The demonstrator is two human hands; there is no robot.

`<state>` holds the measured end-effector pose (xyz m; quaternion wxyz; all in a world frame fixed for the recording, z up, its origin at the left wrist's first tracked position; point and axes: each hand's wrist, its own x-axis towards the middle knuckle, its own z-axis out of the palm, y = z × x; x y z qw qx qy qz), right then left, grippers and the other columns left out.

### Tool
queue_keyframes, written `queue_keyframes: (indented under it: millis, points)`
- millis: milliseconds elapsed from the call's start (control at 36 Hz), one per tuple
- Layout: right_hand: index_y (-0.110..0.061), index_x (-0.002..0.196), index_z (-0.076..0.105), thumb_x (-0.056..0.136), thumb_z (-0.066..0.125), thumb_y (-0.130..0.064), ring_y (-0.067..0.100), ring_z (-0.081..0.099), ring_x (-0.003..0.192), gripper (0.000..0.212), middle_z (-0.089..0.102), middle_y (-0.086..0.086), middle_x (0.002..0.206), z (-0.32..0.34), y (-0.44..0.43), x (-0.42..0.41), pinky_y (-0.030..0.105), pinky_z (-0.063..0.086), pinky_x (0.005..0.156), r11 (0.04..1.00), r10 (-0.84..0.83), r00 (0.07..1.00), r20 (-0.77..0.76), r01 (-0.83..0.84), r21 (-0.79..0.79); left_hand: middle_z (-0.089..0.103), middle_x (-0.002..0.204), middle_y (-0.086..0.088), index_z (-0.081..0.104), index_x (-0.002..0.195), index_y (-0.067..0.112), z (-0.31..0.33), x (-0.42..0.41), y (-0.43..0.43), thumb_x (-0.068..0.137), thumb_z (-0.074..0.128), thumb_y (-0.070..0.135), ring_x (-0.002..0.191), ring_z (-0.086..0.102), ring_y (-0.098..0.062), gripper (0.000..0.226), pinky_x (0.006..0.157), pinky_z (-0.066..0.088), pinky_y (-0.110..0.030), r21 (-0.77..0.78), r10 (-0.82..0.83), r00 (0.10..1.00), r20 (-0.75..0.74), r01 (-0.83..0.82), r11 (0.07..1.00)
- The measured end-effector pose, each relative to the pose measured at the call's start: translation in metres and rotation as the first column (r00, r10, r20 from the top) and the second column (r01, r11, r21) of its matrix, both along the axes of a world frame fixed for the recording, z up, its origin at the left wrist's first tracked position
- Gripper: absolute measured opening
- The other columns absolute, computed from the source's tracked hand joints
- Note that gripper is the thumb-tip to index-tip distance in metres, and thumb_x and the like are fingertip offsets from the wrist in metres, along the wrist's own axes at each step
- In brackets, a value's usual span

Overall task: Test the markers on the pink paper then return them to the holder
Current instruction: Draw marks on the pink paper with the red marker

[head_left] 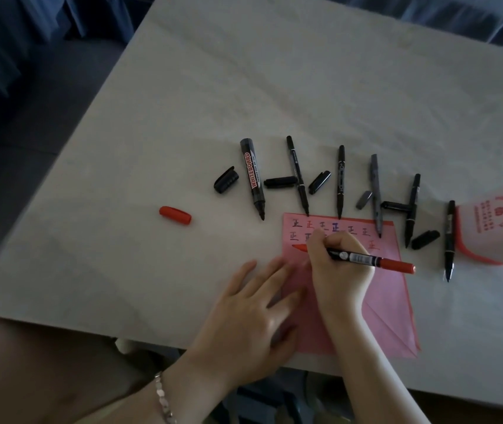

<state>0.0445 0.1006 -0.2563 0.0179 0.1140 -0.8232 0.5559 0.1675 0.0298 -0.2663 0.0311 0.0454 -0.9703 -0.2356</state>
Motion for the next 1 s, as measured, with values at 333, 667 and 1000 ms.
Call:
queue_keyframes:
  millis: [333, 667, 1000]
  points:
    - [-0.003, 0.049, 0.047, 0.078, 0.063, -0.004, 0.014, 0.047, 0.043, 0.033, 0.052, -0.001, 0.039, -0.0037, -0.0002, 0.0006, 0.014, 0.035, 0.044, 1.0, -0.004, 1.0, 0.012, 0.004, -0.004, 0.051, 0.136, -0.005, 0.061, 0.116, 0.025, -0.0003, 0.0001, -0.0001, 0.078, 0.051, 0.045, 0.133, 0.038, -0.018, 0.044, 0.11, 0.021, -0.039, 0.014, 0.004, 1.0, 0.007, -0.004, 1.0]
    - [0.003, 0.051, 0.048, 0.079, 0.062, -0.005, 0.03, 0.049, 0.049, 0.032, 0.054, 0.026, 0.049, -0.0007, 0.0003, 0.0003, 0.025, 0.039, 0.046, 1.0, -0.017, 1.0, 0.008, 0.017, 0.007, 0.05, 0.137, -0.005, 0.061, 0.116, 0.024, -0.0022, 0.0, 0.0001, 0.078, 0.052, 0.044, 0.134, 0.035, -0.018, 0.044, 0.108, 0.023, -0.041, 0.014, 0.008, 1.0, -0.007, -0.008, 1.0]
    - [0.001, 0.049, 0.047, 0.077, 0.061, -0.002, 0.035, 0.049, 0.044, 0.032, 0.053, 0.024, 0.046, -0.0001, 0.001, 0.0008, 0.025, 0.041, 0.044, 0.999, -0.031, 0.999, 0.031, 0.032, -0.027, 0.05, 0.136, -0.006, 0.061, 0.116, 0.024, -0.0024, -0.0003, 0.0, 0.078, 0.051, 0.044, 0.133, 0.037, -0.019, 0.044, 0.107, 0.024, -0.042, 0.009, 0.009, 1.0, -0.012, -0.009, 1.0]
